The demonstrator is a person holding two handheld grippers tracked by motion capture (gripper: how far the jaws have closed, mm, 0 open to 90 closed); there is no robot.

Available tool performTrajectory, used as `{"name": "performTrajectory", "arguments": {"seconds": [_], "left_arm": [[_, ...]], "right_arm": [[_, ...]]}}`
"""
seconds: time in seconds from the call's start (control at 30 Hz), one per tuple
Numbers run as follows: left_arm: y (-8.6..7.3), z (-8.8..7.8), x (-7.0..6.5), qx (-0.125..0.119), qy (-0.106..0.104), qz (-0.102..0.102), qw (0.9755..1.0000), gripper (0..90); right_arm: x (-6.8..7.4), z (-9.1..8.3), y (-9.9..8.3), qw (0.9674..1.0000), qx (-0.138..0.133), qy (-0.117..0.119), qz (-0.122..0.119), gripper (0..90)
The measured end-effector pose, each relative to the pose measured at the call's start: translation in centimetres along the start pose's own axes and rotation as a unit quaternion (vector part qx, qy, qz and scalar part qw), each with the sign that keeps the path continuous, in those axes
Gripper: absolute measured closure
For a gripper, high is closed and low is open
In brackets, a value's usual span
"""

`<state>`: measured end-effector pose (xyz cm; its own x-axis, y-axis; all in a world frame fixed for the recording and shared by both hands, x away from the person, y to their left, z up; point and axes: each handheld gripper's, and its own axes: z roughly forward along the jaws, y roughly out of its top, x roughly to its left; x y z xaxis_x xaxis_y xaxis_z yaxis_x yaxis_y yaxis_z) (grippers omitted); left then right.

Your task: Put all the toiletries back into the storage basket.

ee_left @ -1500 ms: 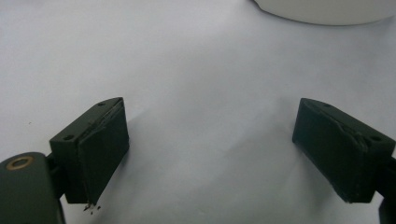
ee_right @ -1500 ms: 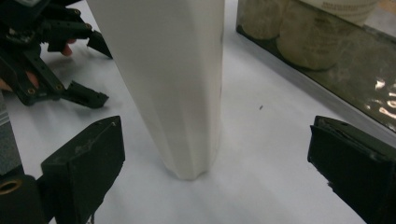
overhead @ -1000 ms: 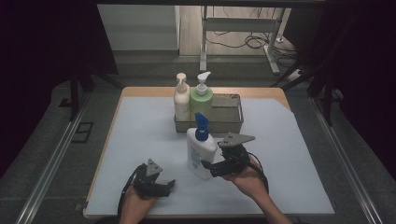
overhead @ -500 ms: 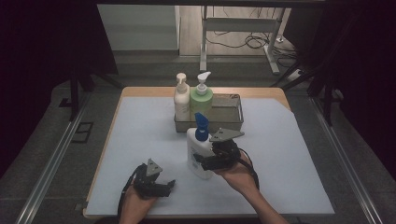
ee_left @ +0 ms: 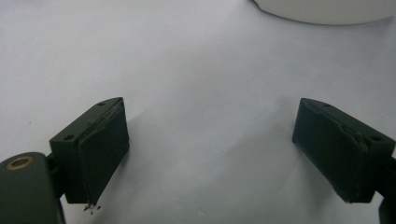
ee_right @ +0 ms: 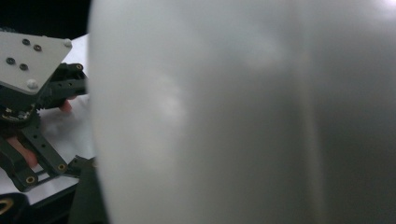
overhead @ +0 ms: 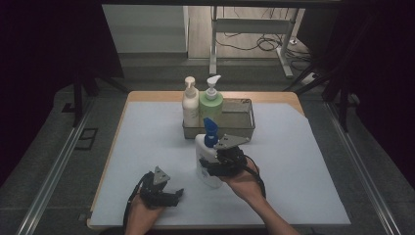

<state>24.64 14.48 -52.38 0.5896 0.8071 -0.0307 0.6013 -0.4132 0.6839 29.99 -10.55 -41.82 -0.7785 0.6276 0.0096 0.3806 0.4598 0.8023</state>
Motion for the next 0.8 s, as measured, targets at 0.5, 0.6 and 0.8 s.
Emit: {"name": "performTrajectory", "arguments": {"seconds": [0.5, 0.6, 0.8], "left_arm": [[0.0, 0.0, 0.0, -0.001, 0.000, -0.001, 1.0000, 10.6], [0.0, 0.0, 0.0, -0.001, 0.000, -0.001, 1.0000, 10.6], [0.0, 0.0, 0.0, -0.001, 0.000, -0.001, 1.0000, 10.6]], "right_arm": [[-0.4, -0.6, 0.6, 0.9996, 0.025, 0.011, -0.004, 40.0], [-0.6, -1.0, 0.7, 0.9995, 0.029, 0.015, -0.001, 40.0], [-1.4, -1.8, 1.2, 0.9995, 0.027, 0.012, 0.006, 40.0]]}}
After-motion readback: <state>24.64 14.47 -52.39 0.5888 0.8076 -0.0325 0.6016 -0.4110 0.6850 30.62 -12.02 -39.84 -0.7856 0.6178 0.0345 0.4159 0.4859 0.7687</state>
